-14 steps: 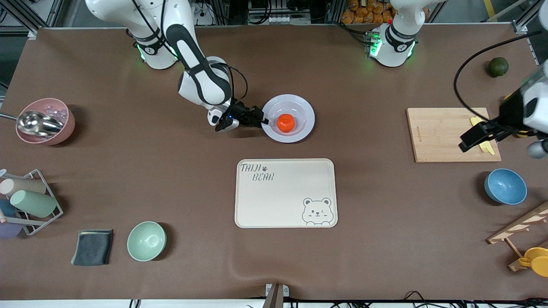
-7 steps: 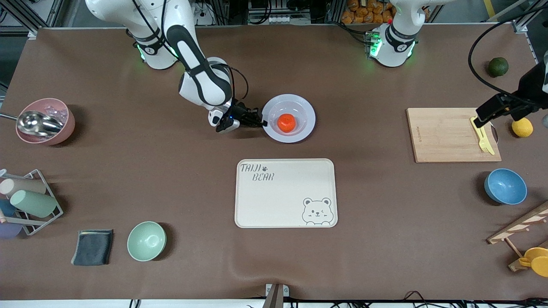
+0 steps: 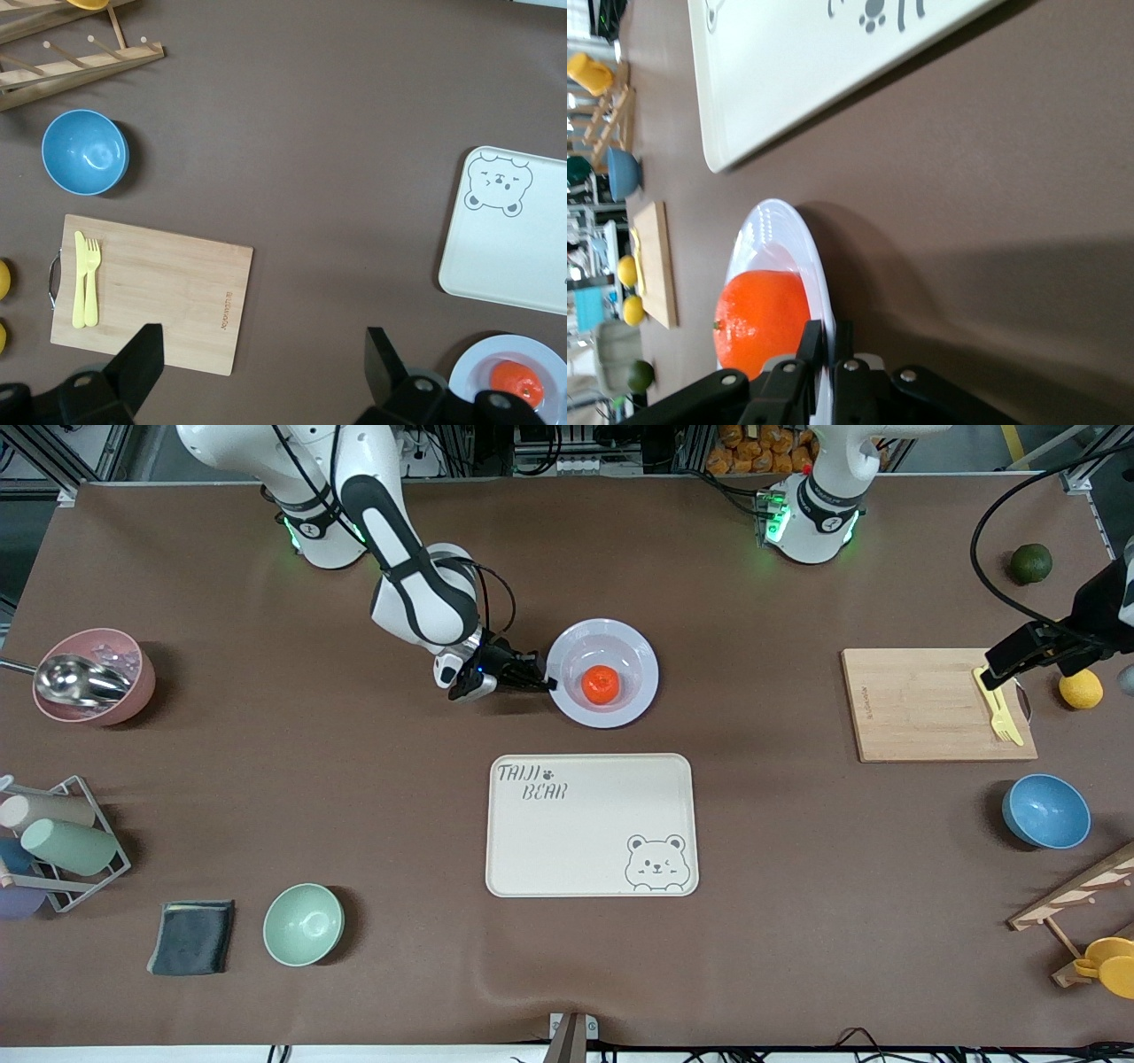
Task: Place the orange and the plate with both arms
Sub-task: 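Lift the plate rim with the right gripper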
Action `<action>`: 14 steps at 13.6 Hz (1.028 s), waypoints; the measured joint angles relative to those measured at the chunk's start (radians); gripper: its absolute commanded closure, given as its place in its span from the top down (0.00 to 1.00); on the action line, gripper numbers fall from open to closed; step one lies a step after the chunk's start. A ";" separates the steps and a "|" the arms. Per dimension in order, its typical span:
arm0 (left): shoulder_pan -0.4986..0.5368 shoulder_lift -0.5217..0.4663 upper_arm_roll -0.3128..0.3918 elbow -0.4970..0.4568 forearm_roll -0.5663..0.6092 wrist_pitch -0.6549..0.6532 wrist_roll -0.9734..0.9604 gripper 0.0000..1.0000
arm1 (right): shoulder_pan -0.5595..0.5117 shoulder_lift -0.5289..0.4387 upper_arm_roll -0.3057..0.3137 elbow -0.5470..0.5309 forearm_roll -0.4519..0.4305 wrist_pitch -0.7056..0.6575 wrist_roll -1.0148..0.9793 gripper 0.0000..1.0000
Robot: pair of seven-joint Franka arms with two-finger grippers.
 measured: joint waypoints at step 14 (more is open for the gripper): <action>-0.022 0.020 -0.017 0.004 0.000 -0.003 0.002 1.00 | -0.035 -0.120 -0.010 0.029 0.175 -0.046 0.135 0.00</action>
